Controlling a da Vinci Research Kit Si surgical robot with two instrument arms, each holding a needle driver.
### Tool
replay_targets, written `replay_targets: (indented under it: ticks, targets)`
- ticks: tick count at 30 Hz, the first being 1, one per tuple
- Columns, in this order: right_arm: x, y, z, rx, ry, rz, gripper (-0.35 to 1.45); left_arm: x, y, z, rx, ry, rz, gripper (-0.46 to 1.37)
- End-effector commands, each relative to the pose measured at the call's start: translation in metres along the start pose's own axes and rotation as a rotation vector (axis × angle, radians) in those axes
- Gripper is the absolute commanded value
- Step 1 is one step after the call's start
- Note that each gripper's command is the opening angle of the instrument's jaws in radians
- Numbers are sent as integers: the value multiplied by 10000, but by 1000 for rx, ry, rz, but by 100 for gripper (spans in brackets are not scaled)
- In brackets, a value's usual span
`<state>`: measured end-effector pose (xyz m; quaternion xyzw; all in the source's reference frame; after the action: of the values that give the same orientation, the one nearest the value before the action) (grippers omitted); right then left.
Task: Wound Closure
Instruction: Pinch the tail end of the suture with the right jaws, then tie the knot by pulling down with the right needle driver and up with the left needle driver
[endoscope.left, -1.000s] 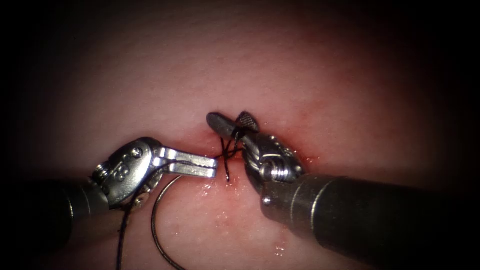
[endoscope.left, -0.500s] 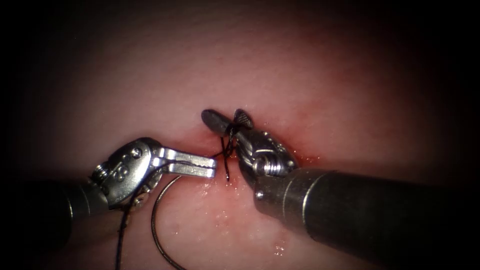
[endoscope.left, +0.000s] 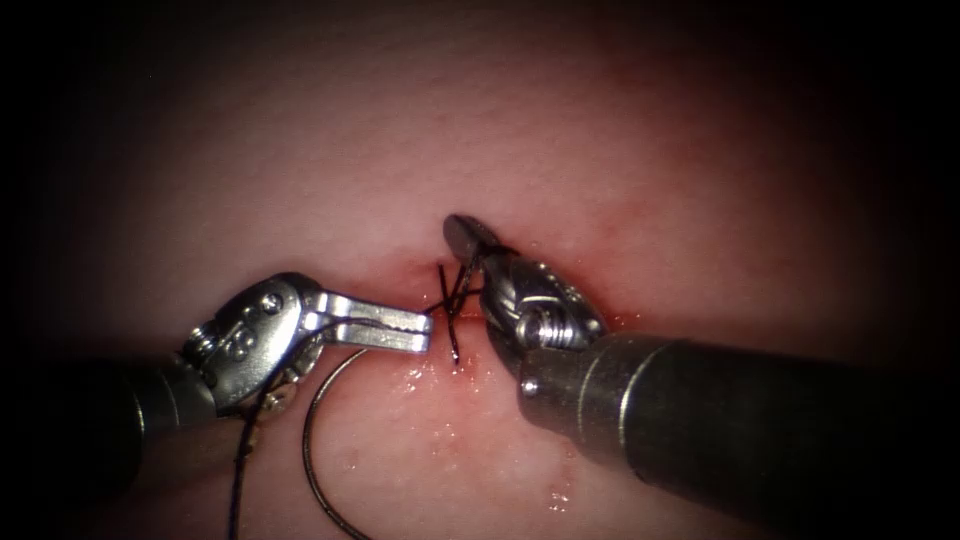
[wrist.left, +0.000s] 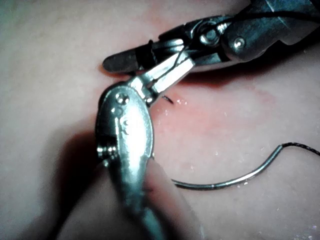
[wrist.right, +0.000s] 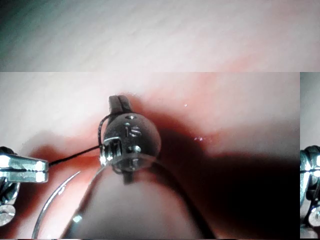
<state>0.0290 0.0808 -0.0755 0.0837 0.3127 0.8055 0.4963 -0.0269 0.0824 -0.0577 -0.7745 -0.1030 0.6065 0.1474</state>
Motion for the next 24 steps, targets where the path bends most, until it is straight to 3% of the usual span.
replay_targets:
  ticks: [1,4,12,24]
  targets:
    - [-1,0,1,-1,-3,2,-35,-1,-1,-1,-4,-1,-1,-35]
    - [-3,-1,0,18,-13,-45,-35,-1,-3,-3,4,-3,5,-35]
    - [-7,-7,-13,57,52,-142,-35,-1,-15,-14,33,-13,-20,-35]
    - [-8,-12,-36,143,125,-185,-35,-1,-64,-40,80,-60,-39,-35]
